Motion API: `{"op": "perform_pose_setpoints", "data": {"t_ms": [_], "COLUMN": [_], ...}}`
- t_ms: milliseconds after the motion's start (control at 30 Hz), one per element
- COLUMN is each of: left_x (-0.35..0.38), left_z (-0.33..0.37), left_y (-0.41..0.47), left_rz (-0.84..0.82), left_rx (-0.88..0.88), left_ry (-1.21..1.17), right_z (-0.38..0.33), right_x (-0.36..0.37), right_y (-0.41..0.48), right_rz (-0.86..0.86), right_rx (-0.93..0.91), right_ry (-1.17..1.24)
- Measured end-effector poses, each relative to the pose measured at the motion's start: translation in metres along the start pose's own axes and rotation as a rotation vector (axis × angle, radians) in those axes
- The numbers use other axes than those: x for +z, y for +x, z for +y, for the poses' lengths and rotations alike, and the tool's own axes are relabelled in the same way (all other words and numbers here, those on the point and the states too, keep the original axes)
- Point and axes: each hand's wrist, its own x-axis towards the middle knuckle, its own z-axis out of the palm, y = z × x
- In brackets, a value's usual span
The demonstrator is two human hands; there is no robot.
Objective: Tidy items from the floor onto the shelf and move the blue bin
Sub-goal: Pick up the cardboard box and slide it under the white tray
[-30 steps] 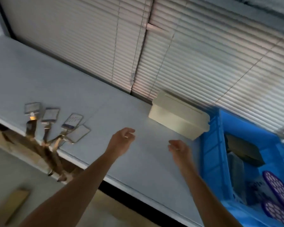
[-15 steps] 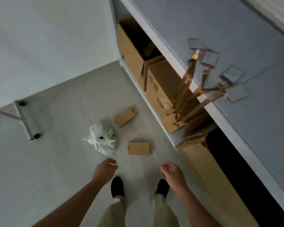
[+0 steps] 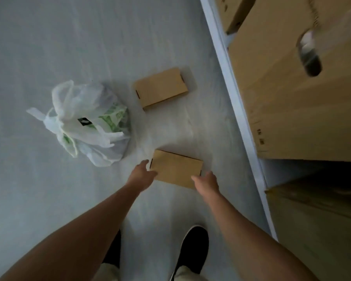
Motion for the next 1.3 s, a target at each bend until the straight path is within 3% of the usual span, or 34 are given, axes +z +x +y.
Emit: {"op": "perform_pose_setpoints", "data": {"t_ms": [100, 200, 467, 600, 833, 967, 1100, 1200, 1300], "left_x": [0.029, 0.030, -0.077, -0.155, -0.254, -0.269, -0.277, -0.283, -0.288], "left_z": [-0.006, -0.011, 0.061, 0.092, 0.102, 0.095, 0.093, 0.092, 0.093], "left_y": [0.043, 0.046, -0.090, -0.127, -0.035, 0.043, 0.080, 0.079, 0.055], "left_rz": [-0.049, 0.017, -0.050, 0.057, 0.206, 0.196, 0.164, 0.168, 0.156], "left_rx": [-0.088, -0.146, 0.008, 0.138, 0.183, 0.192, 0.195, 0.183, 0.166], "left_ry": [-0.199, -0.324, -0.662, -0.820, -1.060, -1.113, -1.097, -1.092, -1.088], "right_z": [0.006, 0.005, -0.067, -0.147, -0.279, -0.325, -0.325, -0.306, -0.291], "right_x": [0.028, 0.030, -0.083, -0.109, -0.033, 0.024, 0.052, 0.058, 0.055], "right_y": [0.045, 0.044, -0.084, -0.106, 0.021, 0.102, 0.142, 0.131, 0.096], "right_rz": [-0.018, -0.005, -0.123, -0.100, 0.082, 0.138, 0.232, 0.354, 0.349], "right_rx": [0.120, 0.123, -0.244, -0.301, -0.317, -0.231, -0.095, -0.101, -0.104], "right_ry": [0.108, 0.265, 0.357, 0.412, -0.115, -0.203, -0.323, -0.234, -0.004]}}
